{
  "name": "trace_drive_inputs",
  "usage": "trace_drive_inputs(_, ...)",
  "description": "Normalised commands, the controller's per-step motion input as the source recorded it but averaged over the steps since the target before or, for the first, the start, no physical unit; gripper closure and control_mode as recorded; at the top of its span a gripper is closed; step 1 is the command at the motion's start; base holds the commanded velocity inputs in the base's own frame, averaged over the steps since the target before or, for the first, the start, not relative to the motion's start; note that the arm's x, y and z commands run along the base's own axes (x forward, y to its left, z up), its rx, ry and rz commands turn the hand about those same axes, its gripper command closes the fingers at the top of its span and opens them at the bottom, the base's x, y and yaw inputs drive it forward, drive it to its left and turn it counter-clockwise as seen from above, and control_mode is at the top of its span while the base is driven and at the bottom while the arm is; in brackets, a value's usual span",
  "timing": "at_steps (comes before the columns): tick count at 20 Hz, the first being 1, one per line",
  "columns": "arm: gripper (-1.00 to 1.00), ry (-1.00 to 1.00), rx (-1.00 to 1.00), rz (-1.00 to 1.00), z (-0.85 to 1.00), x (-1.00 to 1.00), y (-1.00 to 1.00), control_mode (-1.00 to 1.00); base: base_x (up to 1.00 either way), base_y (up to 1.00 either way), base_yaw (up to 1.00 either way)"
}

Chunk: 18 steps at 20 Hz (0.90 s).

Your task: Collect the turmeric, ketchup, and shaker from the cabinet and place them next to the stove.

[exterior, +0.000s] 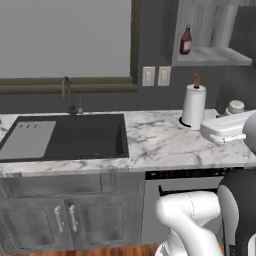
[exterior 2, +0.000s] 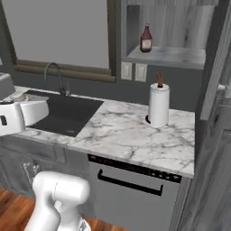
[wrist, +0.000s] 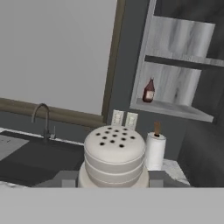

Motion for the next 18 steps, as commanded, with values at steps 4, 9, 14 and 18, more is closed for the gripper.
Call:
trace_drive_inputs(4,1.00,0.00,0.00,0.00,0.00,0.00,0.00,1.00,-0.49,0.42,0.44)
trace_drive_inputs(9,1.00,0.00,0.00,0.00,0.00,0.00,0.00,1.00,-0.29,0.38,0.52)
trace_drive_inputs(14,1.00,0.00,0.00,0.00,0.00,0.00,0.00,1.00,-0.20,0.36,0.55)
trace_drive_inputs(18,1.00,0.00,0.00,0.00,0.00,0.00,0.00,1.00,-0.13,0.30,0.58)
